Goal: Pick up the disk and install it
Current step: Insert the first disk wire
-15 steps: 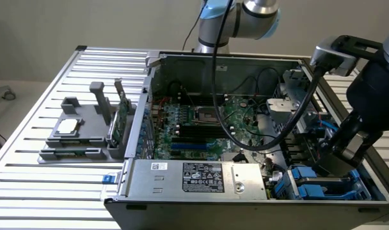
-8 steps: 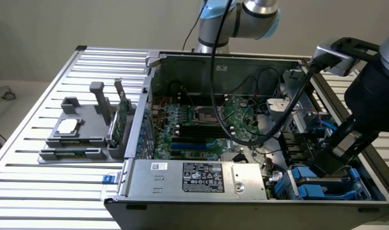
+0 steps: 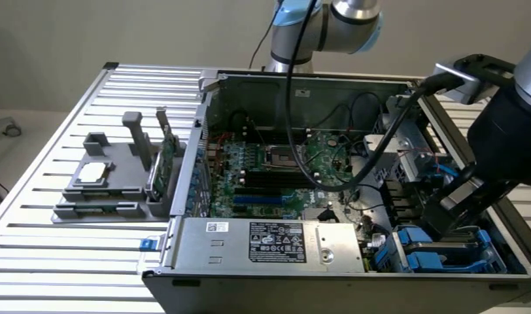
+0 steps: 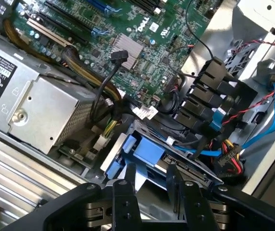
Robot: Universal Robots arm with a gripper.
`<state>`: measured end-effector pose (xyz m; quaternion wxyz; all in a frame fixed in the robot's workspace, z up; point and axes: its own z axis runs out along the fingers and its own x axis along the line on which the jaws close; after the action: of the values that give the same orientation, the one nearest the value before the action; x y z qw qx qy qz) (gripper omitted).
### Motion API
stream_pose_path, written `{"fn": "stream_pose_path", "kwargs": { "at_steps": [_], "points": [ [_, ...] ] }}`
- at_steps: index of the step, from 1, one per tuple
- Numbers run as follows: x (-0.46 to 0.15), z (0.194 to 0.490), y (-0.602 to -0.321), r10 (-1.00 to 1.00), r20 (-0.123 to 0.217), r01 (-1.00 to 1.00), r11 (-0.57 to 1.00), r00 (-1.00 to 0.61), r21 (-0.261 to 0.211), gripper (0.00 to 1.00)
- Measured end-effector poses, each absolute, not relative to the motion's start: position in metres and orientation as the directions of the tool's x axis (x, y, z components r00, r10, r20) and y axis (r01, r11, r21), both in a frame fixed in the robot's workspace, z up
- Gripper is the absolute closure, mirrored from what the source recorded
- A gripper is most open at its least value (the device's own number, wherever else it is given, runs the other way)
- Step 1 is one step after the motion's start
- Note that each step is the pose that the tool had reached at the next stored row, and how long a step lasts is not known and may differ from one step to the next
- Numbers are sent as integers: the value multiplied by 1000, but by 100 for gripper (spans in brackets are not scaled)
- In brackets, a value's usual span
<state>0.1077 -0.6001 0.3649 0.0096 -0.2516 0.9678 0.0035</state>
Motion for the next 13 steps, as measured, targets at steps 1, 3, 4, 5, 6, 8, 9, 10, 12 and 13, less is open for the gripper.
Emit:
{"fn": "stream_pose_path", "kwargs": {
  "at_steps": [1, 3, 4, 5, 6, 8, 9, 10, 12, 13],
  "points": [
    [108, 364, -600, -471, -20, -471, 882, -882, 2, 61],
    [108, 364, -600, -438, -20, -438, 899, -899, 2, 61],
    [108, 363, -600, -421, -20, -422, 907, -907, 2, 61],
    [108, 363, -600, -405, -20, -405, 914, -914, 2, 61],
    [108, 363, -600, -389, -20, -389, 921, -921, 2, 61],
    [108, 362, -600, -355, -20, -355, 935, -935, 2, 61],
    [108, 361, -600, -338, -20, -338, 941, -941, 2, 61],
    [108, 361, -600, -321, -20, -321, 947, -947, 2, 61],
    [108, 361, -600, -288, -20, -288, 958, -957, 2, 61],
    [108, 361, -600, -274, -20, -274, 962, -962, 2, 61]
  ]
}}
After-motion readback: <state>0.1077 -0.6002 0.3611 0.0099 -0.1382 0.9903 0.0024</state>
